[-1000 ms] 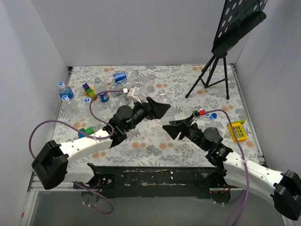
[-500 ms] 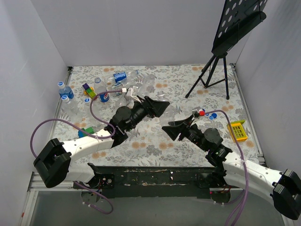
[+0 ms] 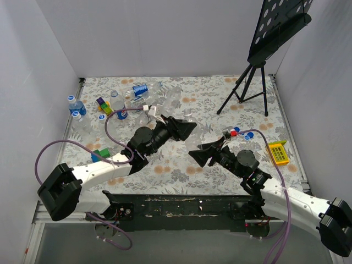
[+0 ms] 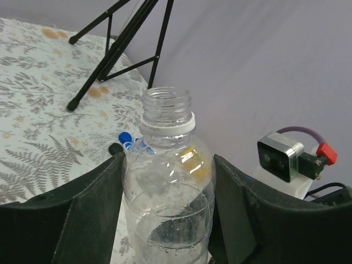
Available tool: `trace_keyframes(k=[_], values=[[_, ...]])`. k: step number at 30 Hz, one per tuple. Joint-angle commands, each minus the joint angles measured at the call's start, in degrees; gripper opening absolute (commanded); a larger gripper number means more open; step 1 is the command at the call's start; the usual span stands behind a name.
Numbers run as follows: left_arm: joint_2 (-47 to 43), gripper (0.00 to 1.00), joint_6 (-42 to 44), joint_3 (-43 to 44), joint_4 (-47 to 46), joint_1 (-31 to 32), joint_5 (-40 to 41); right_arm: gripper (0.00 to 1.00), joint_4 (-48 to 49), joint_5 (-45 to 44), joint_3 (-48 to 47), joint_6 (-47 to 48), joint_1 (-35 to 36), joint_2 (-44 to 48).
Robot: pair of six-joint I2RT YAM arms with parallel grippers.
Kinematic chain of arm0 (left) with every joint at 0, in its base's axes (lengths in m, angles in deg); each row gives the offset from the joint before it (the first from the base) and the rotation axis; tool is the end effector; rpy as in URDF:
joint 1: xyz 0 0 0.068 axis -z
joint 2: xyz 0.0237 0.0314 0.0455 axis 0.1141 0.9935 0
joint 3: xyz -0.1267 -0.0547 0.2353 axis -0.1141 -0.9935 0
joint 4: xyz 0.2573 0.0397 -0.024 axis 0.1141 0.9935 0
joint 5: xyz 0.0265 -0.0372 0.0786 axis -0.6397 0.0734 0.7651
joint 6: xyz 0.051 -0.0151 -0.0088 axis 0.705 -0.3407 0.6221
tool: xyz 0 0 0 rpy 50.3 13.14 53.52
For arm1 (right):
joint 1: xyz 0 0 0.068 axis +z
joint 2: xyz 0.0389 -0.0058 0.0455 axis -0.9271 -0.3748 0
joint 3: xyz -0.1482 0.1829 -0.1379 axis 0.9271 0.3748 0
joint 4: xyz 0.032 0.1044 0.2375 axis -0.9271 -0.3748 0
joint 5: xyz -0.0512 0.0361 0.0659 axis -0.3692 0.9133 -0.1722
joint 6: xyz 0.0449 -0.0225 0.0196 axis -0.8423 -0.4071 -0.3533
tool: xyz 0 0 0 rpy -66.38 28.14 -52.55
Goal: Screw on the bottle caps
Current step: Pick up the plastic bottle at the center of the board, then pick up the bottle cap from the center of the board.
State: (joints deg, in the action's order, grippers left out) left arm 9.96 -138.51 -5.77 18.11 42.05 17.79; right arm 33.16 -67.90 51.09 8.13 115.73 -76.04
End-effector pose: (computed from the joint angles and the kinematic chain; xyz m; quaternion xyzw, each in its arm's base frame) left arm 0.1911 -0.2141 0.2867 -0.1851 0.6414 -0.6564 0.3513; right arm 0.1216 0.1346 0.2343 -0.0943 0.6628 0.4847 0.5629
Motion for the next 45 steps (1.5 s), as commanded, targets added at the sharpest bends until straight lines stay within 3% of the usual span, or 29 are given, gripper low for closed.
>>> trace_keyframes(k=[1,7,9,12,17,21,28,31,37,45], values=[[-4.71,0.27,12.66,1.48,7.94,-0.08,1.12,0.8,-10.17,-3.8,-5.03,3.47,0.15,1.14],[-8.58,0.22,29.81,4.29,21.75,-5.78,-2.82,0.9,-26.53,-4.25,-13.29,7.0,-1.25,-1.4],[-10.08,0.22,33.16,5.09,25.53,-9.99,-8.87,0.91,-32.15,-2.67,-16.2,7.26,-3.0,-3.86],[-11.84,0.24,38.6,5.0,28.35,-14.75,-18.01,0.94,-43.57,0.91,-21.73,7.09,-7.56,-9.83],[-15.79,0.26,42.84,0.89,26.53,-15.29,-28.38,0.98,-51.24,4.89,-30.51,10.5,-12.85,-21.16],[-19.31,0.27,46.87,-5.71,20.8,-15.29,-36.29,0.98,-52.31,4.89,-33.96,13.68,-13.47,-26.71],[-20.9,0.26,49.16,-6.07,21.68,-15.29,-42.98,0.92,-53.71,9.91,-35.28,10.43,-22.77,-30.94],[-21.07,0.19,50.49,-5.9,22.47,-14.94,-44.23,0.9,-54.5,2.91,-34.58,9.46,-26.2,-29.02],[-22.74,0.18,51.1,-5.98,22.47,-14.85,-43.88,0.89,-59.59,-11.08,-35.98,11.3,-37.01,-30.5],[-24.23,0.13,50.4,-6.07,22.03,-14.41,-41.59,0.81,-58.2,-13.74,-38.35,13.59,-43.87,-37.35]])
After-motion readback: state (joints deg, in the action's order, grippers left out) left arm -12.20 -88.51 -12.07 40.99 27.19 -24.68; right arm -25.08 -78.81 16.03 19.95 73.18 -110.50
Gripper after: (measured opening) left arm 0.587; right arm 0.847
